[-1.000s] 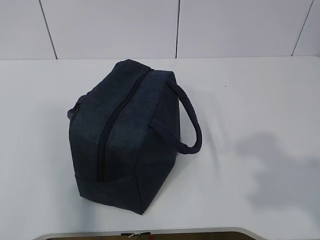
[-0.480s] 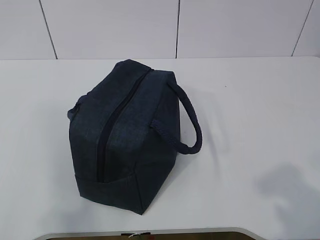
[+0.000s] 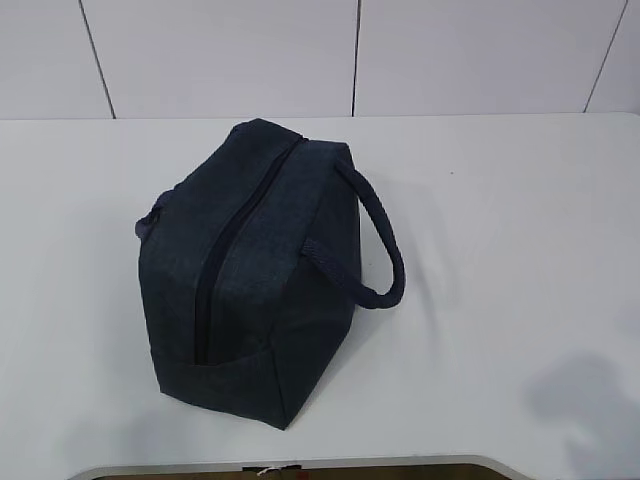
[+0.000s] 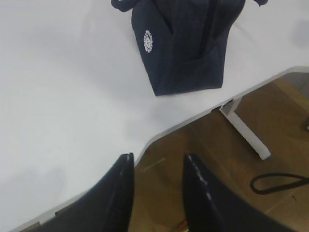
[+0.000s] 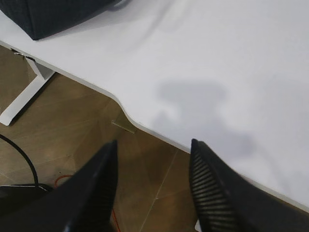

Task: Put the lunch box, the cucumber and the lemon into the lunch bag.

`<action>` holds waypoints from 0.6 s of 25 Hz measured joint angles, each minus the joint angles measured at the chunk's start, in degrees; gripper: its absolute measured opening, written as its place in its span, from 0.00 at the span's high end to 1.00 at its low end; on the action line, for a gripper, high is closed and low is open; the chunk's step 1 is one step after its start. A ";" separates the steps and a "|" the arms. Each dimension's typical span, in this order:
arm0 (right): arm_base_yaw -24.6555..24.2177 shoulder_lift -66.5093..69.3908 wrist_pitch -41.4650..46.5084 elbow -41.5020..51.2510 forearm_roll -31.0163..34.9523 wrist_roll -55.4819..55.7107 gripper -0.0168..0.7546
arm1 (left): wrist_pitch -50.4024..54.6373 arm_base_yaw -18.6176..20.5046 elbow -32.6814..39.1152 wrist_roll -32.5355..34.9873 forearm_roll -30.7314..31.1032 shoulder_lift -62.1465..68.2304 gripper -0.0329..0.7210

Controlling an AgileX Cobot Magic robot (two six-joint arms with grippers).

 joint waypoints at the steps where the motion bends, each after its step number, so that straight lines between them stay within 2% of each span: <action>1: 0.00 0.00 -0.28 0.14 0.00 0.00 0.47 | -0.90 0.00 0.52 0.00 0.24 0.00 0.64; 6: 0.00 0.00 -1.11 0.39 0.00 0.24 0.47 | -4.30 0.00 1.93 0.00 0.99 0.00 0.64; 15: 0.00 0.00 -1.75 0.88 -0.70 5.37 0.47 | -4.50 0.00 2.07 0.00 1.42 0.00 0.64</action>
